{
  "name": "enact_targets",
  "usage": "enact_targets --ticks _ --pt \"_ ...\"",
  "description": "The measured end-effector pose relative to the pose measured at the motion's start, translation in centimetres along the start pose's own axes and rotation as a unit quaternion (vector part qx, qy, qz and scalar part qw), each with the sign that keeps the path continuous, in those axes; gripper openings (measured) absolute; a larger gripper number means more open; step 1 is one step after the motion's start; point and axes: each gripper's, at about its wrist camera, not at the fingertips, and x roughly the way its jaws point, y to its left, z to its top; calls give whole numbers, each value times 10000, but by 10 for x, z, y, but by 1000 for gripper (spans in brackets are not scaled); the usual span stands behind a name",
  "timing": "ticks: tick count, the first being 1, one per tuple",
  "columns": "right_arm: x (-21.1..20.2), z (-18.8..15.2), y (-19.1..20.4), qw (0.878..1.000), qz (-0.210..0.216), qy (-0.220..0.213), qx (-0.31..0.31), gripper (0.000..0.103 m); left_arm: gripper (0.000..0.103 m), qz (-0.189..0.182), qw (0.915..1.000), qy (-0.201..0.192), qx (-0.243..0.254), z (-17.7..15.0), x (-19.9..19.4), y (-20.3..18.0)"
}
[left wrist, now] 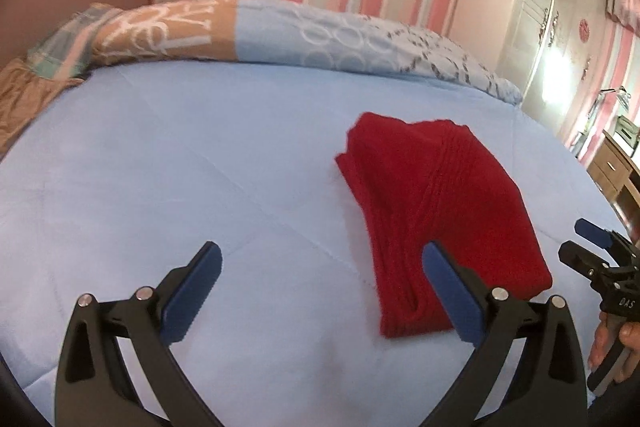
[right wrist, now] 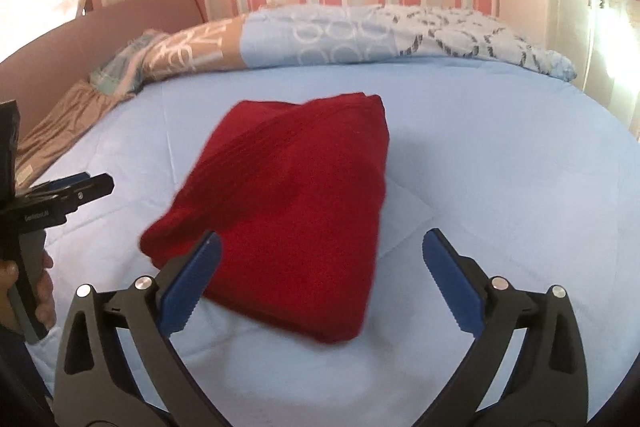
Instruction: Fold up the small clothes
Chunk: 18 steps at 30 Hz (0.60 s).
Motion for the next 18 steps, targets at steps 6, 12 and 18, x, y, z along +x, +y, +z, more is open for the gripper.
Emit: enact_targets --ticks 6,12,18 --pt "-5 -41 28 9994 -242 -221 139 100 101 343 9990 -276 -121 -35 -38 12" --pt "-21 -68 48 9965 -456 -697 22 100 101 617 9961 -630 -51 -66 -72 12" --pt "-39 -82 58 9942 -510 -949 5 100 101 997 9896 -1007 241 -92 -99 6"
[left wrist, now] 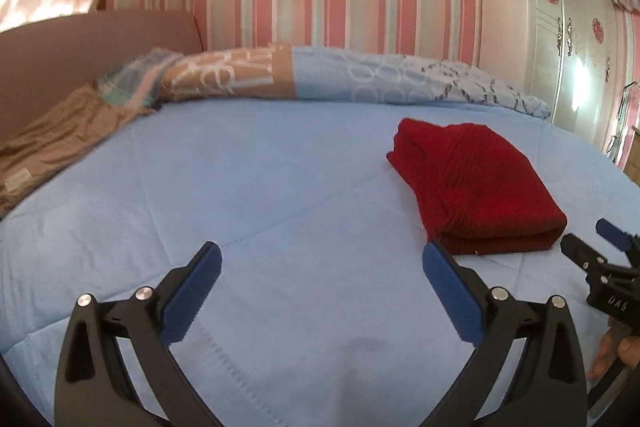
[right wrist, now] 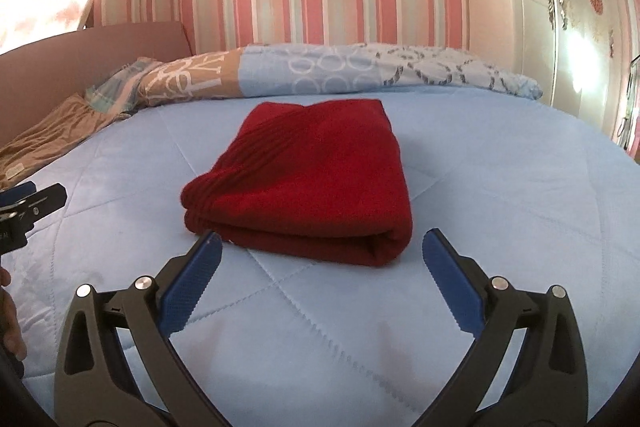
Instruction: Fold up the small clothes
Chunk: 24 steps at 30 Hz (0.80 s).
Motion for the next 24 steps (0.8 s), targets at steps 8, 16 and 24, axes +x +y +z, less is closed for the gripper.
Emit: enact_targets --ticks 8,16,24 --pt "-25 7 7 9996 -46 -277 -2 100 101 -122 9983 -399 407 4 -33 -14" --pt "-42 21 11 9989 -126 -451 -49 100 101 -154 9981 -527 282 18 -49 -16" --pt "-46 34 13 9991 -194 -384 -11 100 101 100 9982 -583 120 37 -55 -14"
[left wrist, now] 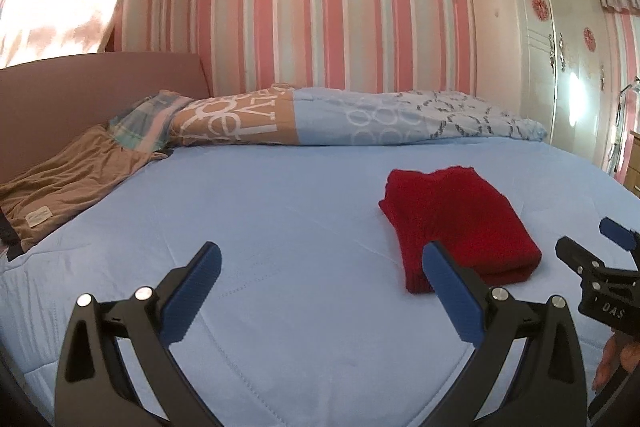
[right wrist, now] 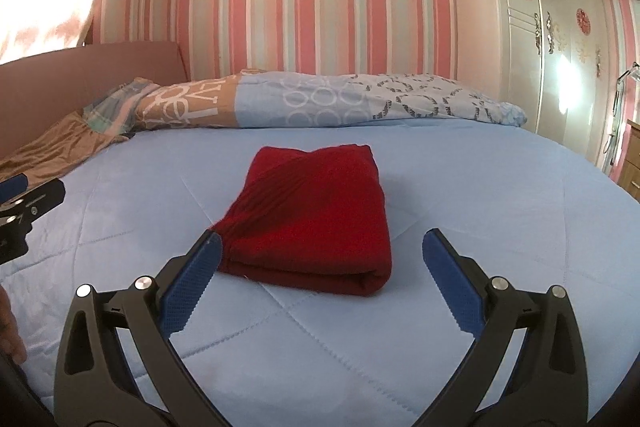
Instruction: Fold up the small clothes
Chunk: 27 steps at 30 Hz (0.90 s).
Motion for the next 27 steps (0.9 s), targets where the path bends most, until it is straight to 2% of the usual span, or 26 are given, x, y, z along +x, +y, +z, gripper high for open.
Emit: enact_targets --ticks 5,27 --pt "-3 0 4 10000 -15 -3 -41 100 101 -261 9996 77 -63 2 1 -1" --pt "-4 1 4 9999 -49 -38 -93 100 101 -172 9998 52 132 0 -2 -11"
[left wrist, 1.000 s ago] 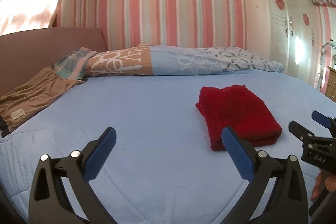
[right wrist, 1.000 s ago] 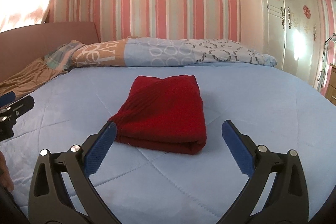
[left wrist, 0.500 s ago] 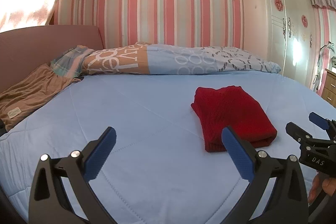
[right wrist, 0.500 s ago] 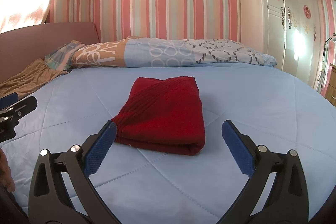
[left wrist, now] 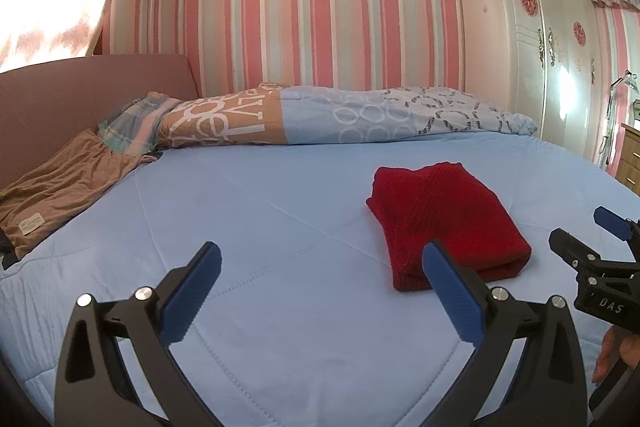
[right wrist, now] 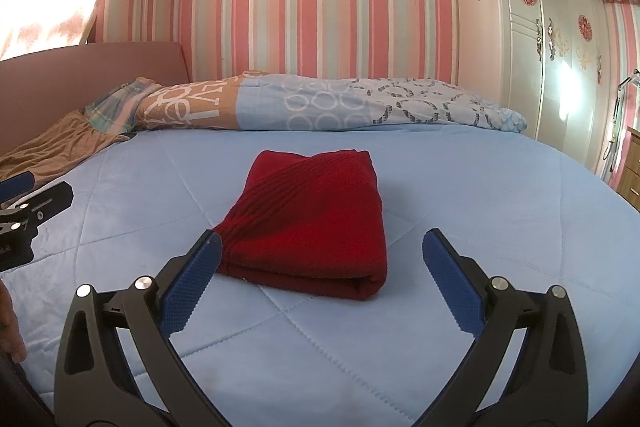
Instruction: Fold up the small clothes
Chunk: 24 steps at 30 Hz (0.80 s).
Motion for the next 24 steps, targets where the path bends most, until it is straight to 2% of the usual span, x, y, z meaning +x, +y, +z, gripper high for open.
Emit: enact_targets --ticks 9,24 --pt "0 0 -1 10000 -13 33 -14 100 101 141 9999 36 71 -1 -2 3" --pt "-3 0 -2 10000 -36 35 -86 100 101 153 9998 62 69 -1 -4 6"
